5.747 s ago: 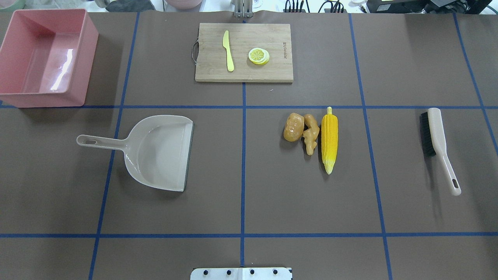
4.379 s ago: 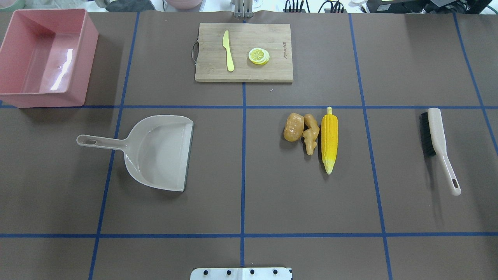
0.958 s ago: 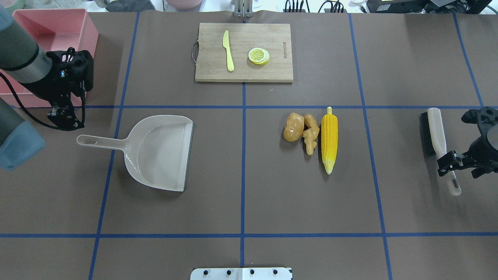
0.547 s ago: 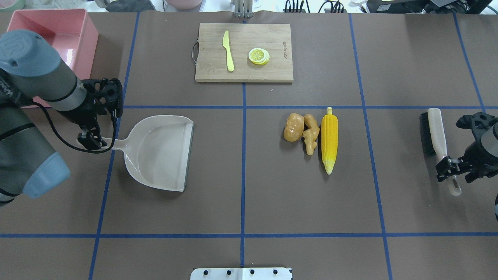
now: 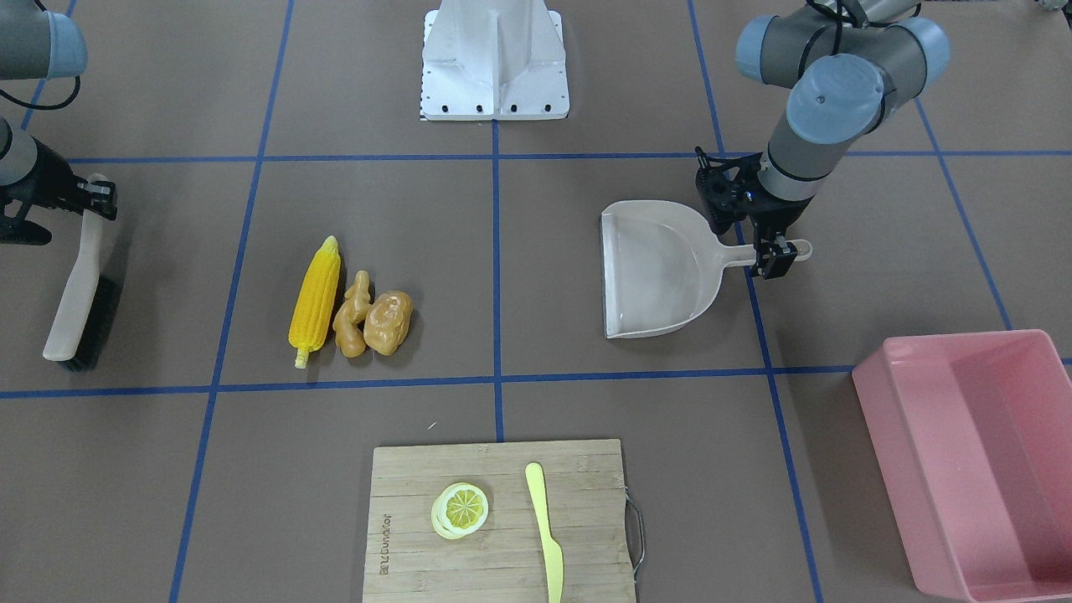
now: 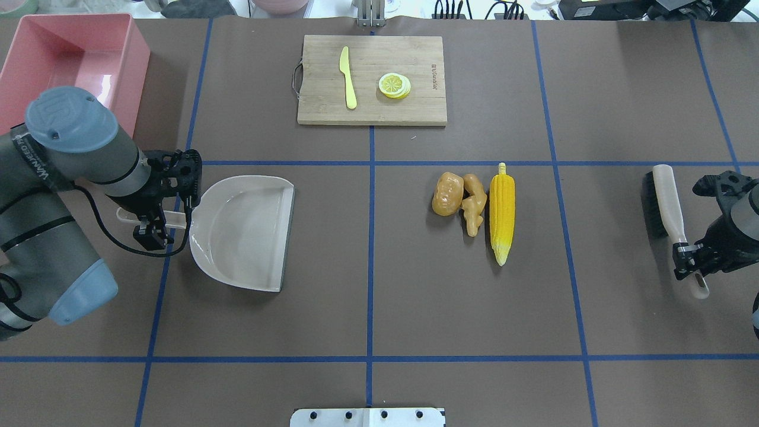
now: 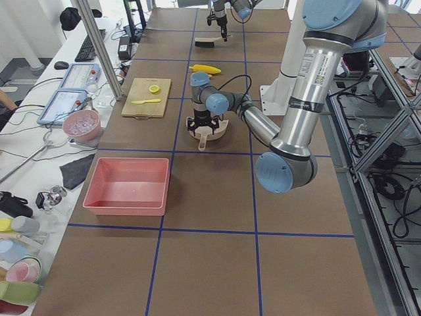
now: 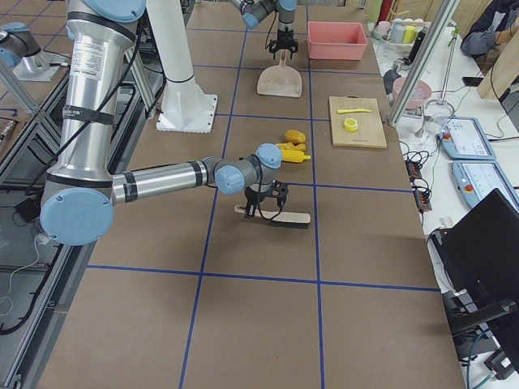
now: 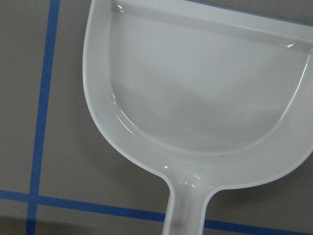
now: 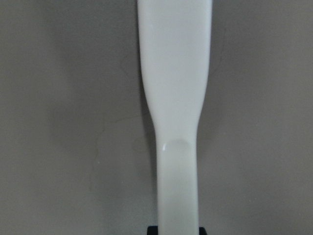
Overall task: Sweep and dump trash into bin
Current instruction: 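Move the left gripper to the dustpan handle while the right reaches the brush, then grasp the dustpan handle with the left gripper while the right grasps the brush, then lift the dustpan toward the ginger and corn while the right gripper lifts the brush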
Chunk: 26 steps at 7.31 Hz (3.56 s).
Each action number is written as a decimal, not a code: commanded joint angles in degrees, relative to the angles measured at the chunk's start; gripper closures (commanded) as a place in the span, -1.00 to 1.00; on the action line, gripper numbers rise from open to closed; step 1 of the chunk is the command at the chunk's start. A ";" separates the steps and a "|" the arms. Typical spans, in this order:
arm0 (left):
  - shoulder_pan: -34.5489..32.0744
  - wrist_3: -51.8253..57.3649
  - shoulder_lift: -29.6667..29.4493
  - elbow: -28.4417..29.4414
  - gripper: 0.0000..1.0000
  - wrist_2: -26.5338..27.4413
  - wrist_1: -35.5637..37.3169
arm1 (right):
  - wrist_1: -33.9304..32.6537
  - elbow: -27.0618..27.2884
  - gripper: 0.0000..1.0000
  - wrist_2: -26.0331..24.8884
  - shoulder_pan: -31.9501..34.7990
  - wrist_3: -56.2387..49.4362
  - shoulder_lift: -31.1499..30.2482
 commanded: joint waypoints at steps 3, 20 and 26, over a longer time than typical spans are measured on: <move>1.37 -2.79 5.35 0.37 -0.94 0.19 -5.96 | 0.01 1.47 1.00 0.10 0.60 0.00 0.04; 1.10 -0.77 3.25 4.93 -0.17 -1.92 -5.78 | 21.28 -2.55 1.00 22.69 6.40 10.42 5.11; -1.43 -0.51 4.30 4.15 1.00 -3.76 -5.43 | 40.86 -8.26 1.00 16.81 -2.72 26.79 11.02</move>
